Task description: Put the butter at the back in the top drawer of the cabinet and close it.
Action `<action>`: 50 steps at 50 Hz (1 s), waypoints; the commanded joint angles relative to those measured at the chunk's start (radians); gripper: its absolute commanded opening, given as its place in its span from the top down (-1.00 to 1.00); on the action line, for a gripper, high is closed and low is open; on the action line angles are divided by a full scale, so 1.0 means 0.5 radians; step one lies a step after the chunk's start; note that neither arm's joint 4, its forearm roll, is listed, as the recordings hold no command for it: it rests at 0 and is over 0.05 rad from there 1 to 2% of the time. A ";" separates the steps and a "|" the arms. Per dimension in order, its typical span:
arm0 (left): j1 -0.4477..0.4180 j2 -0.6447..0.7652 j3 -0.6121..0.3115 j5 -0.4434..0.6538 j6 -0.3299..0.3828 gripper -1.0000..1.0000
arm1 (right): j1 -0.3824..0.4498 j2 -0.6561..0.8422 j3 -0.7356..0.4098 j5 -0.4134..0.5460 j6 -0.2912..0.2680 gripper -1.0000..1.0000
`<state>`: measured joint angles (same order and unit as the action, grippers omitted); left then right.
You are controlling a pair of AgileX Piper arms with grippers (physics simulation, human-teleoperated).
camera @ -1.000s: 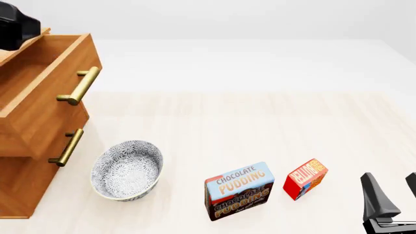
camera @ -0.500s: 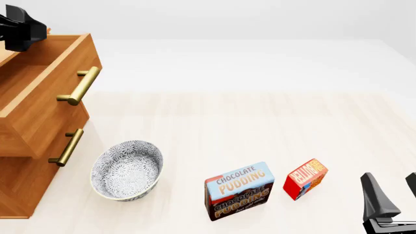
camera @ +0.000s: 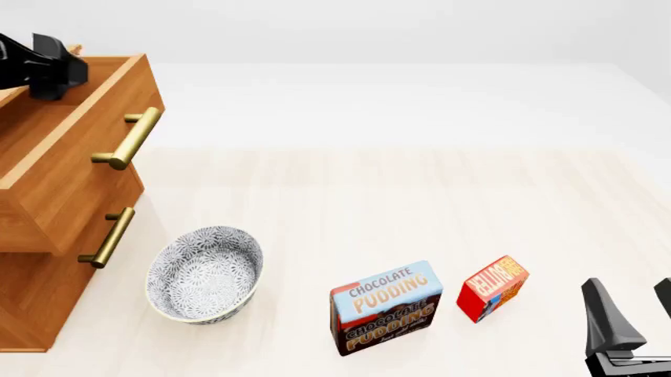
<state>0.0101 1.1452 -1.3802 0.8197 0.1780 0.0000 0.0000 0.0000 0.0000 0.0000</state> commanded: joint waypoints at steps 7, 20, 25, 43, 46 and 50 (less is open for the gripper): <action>0.014 0.023 0.042 -0.010 -0.029 -1.00 | 0.000 0.000 0.000 0.000 0.000 -1.00; 0.037 0.051 0.108 -0.064 -0.037 -1.00 | 0.000 0.000 0.000 0.000 0.000 -1.00; 0.044 0.064 0.125 -0.080 -0.042 -1.00 | 0.000 0.000 0.000 0.000 0.000 -1.00; 0.048 0.094 0.211 -0.133 -0.061 -1.00 | 0.000 0.000 0.000 0.000 0.000 -1.00; 0.051 0.100 0.220 -0.140 -0.061 -1.00 | 0.000 0.000 0.000 0.000 0.000 -1.00; 0.054 0.103 0.250 -0.166 -0.065 -1.00 | 0.000 0.000 0.000 0.000 0.000 -1.00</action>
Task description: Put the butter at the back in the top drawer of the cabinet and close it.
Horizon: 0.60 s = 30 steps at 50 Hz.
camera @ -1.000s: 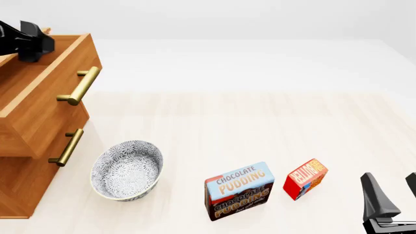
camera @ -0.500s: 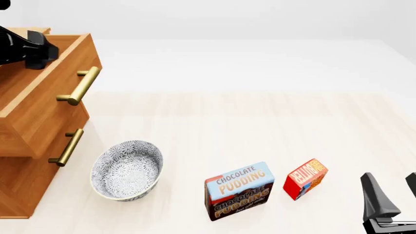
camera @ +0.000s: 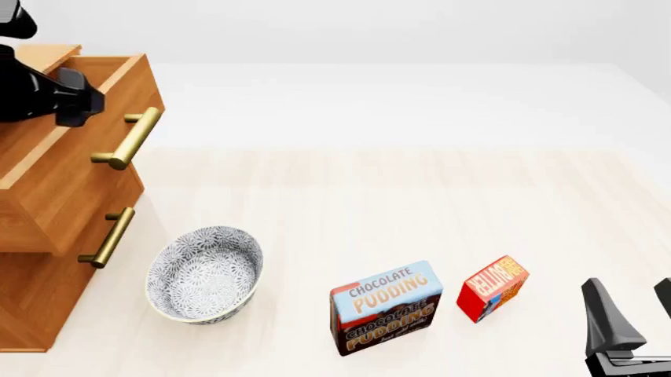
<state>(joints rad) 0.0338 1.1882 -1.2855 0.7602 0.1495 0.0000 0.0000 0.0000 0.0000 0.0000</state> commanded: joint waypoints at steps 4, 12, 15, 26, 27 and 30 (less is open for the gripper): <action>0.003 0.028 0.093 -0.073 -0.017 -1.00 | 0.000 0.000 0.000 0.000 0.000 -1.00; -0.004 0.056 0.110 -0.097 -0.030 -1.00 | 0.000 0.000 0.000 0.000 0.000 -1.00; -0.008 0.062 0.120 -0.107 -0.034 -1.00 | 0.000 0.000 0.000 0.000 0.000 -1.00; -0.026 0.090 0.138 -0.132 -0.052 -1.00 | 0.000 0.000 0.000 0.000 0.000 -1.00; -0.028 0.091 0.141 -0.135 -0.052 -1.00 | 0.000 0.000 0.000 0.000 0.000 -1.00; -0.027 0.102 0.152 -0.150 -0.059 -1.00 | 0.000 0.000 0.000 0.000 0.000 -1.00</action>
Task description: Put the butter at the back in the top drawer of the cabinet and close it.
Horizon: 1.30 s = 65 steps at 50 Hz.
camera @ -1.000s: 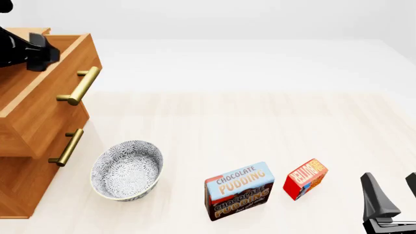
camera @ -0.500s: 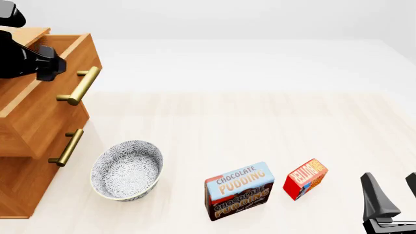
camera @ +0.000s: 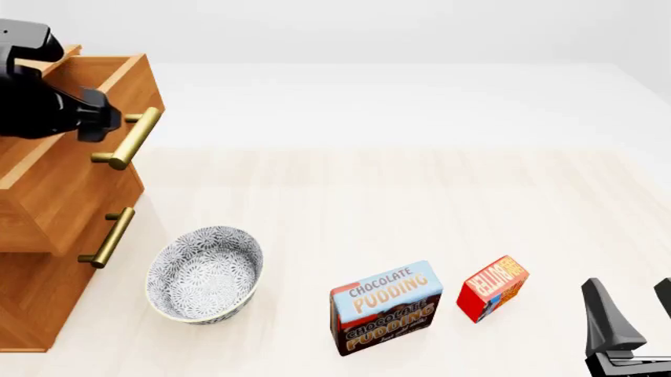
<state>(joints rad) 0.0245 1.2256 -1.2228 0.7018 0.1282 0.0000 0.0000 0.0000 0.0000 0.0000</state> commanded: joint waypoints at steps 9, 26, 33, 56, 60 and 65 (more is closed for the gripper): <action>-0.007 0.037 0.055 -0.055 -0.021 -1.00 | 0.000 0.000 0.000 0.000 0.000 -1.00; 0.001 0.049 0.080 -0.074 -0.042 -1.00 | 0.000 0.000 0.000 0.000 0.000 -1.00; 0.003 0.067 0.096 -0.094 -0.048 -1.00 | 0.000 0.000 0.000 0.000 0.000 -1.00; 0.006 0.103 0.136 -0.133 -0.061 -1.00 | 0.000 0.000 0.000 0.000 0.000 -1.00; 0.006 0.106 0.139 -0.134 -0.062 -1.00 | 0.000 0.000 0.000 0.000 0.000 -1.00; 0.003 0.107 0.154 -0.141 -0.067 -1.00 | 0.000 0.000 0.000 0.000 0.000 -1.00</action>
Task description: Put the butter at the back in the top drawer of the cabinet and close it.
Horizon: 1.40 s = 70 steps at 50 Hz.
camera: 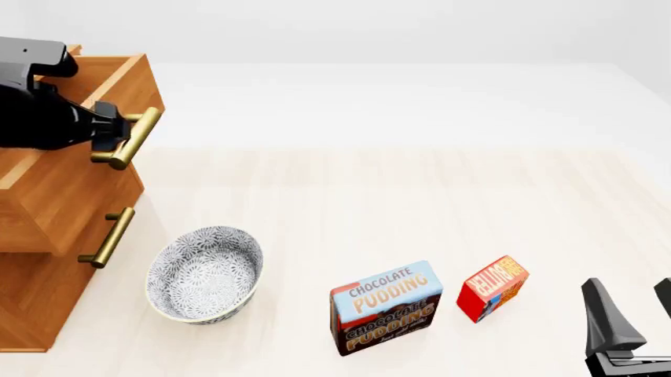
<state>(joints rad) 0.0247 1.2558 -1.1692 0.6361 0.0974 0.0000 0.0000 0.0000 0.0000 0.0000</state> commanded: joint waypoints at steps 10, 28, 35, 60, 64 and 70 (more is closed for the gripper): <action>-0.004 0.049 0.066 -0.020 -0.018 -1.00 | 0.000 0.000 0.000 0.000 0.000 -1.00; -0.035 0.088 0.088 -0.046 -0.070 -1.00 | 0.000 0.000 0.000 0.000 0.000 -1.00; -0.043 0.096 0.093 -0.047 -0.091 -1.00 | 0.000 0.000 0.000 0.000 0.000 -1.00; -0.092 0.109 0.119 -0.057 -0.174 -1.00 | 0.000 0.000 0.000 0.000 0.000 -1.00; -0.111 0.119 0.116 -0.055 -0.197 -1.00 | 0.000 0.000 0.000 0.000 0.000 -1.00; -0.118 0.118 0.121 -0.054 -0.209 -1.00 | 0.000 0.000 0.000 0.000 0.000 -1.00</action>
<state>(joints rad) -0.0203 1.2527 -1.1535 0.6051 0.0069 0.0000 0.0000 0.0000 0.0000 0.0000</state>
